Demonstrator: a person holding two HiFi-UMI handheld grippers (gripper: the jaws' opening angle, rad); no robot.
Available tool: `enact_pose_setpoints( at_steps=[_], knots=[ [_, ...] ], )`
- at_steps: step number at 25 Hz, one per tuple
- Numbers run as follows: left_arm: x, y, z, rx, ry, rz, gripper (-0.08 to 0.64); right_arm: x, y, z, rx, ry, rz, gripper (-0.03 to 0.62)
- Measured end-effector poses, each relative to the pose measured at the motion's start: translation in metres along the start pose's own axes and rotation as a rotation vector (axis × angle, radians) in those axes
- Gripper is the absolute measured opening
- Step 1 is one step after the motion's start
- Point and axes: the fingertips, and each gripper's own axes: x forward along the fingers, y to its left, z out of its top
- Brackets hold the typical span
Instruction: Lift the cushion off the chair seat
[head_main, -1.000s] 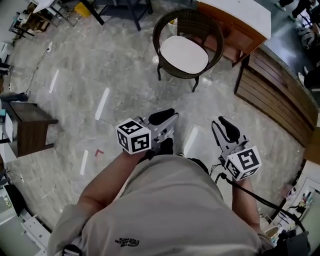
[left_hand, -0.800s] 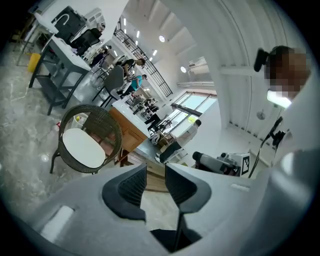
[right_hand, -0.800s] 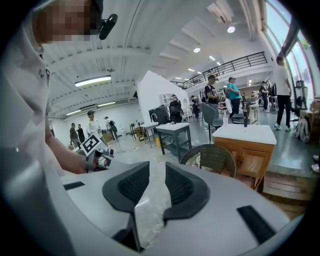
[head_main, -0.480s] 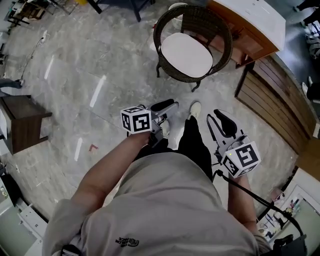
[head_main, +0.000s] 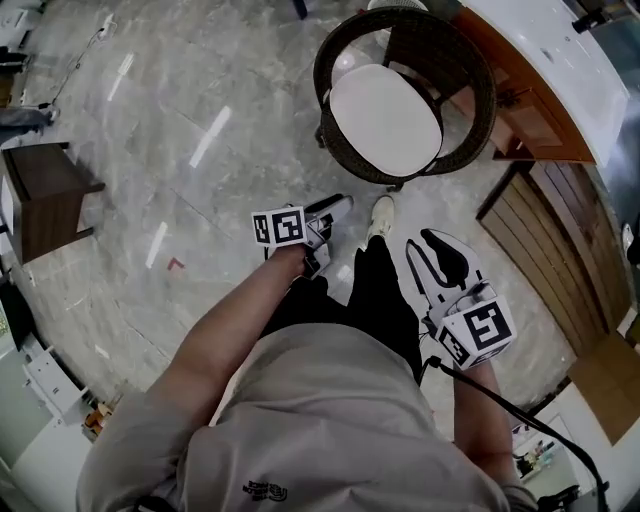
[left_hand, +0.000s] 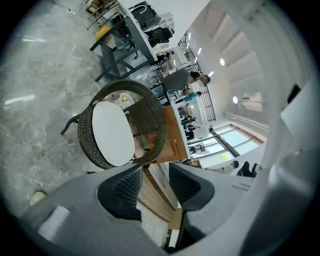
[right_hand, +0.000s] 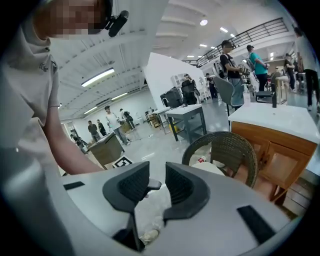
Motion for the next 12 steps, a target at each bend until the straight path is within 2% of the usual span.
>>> enact_pose_setpoints(
  at_steps=[4,12],
  knots=[
    [0.044,0.045,0.020,-0.057,-0.044,0.069,0.167,0.018,-0.038,-0.005,0.011,0.052,0.069,0.107],
    [0.117,0.132,0.044,-0.112,-0.078,0.166,0.200,0.052,-0.105,-0.041,-0.002,0.176,0.119,0.107]
  ],
)
